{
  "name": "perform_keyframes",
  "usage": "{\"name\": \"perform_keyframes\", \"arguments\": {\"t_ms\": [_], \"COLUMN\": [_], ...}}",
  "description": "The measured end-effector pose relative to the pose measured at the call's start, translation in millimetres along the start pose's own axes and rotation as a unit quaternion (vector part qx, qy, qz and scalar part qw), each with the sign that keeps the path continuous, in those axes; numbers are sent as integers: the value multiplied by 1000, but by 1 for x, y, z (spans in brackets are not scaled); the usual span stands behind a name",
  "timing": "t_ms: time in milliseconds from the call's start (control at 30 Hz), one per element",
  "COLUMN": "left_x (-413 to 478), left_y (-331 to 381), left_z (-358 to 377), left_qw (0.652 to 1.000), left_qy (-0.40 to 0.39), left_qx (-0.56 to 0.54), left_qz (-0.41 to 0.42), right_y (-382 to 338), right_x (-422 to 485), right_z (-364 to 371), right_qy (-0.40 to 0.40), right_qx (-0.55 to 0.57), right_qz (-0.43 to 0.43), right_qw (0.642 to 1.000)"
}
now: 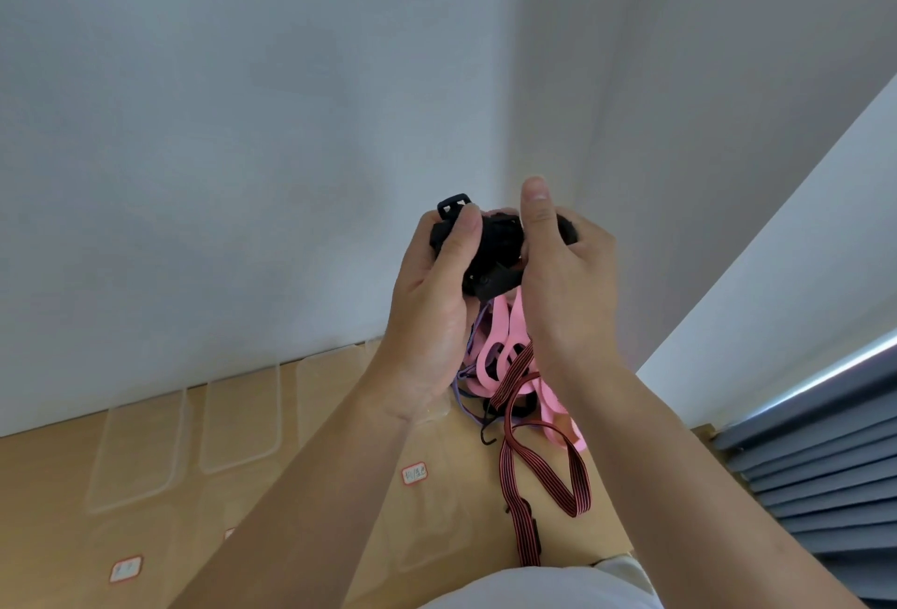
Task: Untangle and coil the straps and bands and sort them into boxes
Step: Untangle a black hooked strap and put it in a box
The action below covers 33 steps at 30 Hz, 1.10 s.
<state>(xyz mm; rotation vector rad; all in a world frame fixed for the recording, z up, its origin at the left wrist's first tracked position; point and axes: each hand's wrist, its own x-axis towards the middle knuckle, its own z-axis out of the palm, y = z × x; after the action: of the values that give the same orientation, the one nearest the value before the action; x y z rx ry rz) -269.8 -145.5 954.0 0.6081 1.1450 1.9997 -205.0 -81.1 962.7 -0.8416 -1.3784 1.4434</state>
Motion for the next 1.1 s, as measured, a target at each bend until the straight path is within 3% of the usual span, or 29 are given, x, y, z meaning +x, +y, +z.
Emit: {"name": "perform_keyframes", "arguments": {"t_ms": [200,500,667,1100], "left_x": [6,13,15,15], "left_y": [-8,6,12,11], "left_z": [9,12,3,-4], "left_qw": [996,989,992,968], "left_qy": [89,143,116,-31], "left_qx": [22,7,23,225], "left_qz": [8,38,39,111], "right_y": [-5,25,22,9], "right_x": [-17,-46,-47,-28], "right_z": [9,24,28,33], "right_qy": [59,-9,-13,187], "right_qx": [75,45,43,64], "right_qz": [-12,-95,-66,-17], "right_qw": [995,994,997,980]}}
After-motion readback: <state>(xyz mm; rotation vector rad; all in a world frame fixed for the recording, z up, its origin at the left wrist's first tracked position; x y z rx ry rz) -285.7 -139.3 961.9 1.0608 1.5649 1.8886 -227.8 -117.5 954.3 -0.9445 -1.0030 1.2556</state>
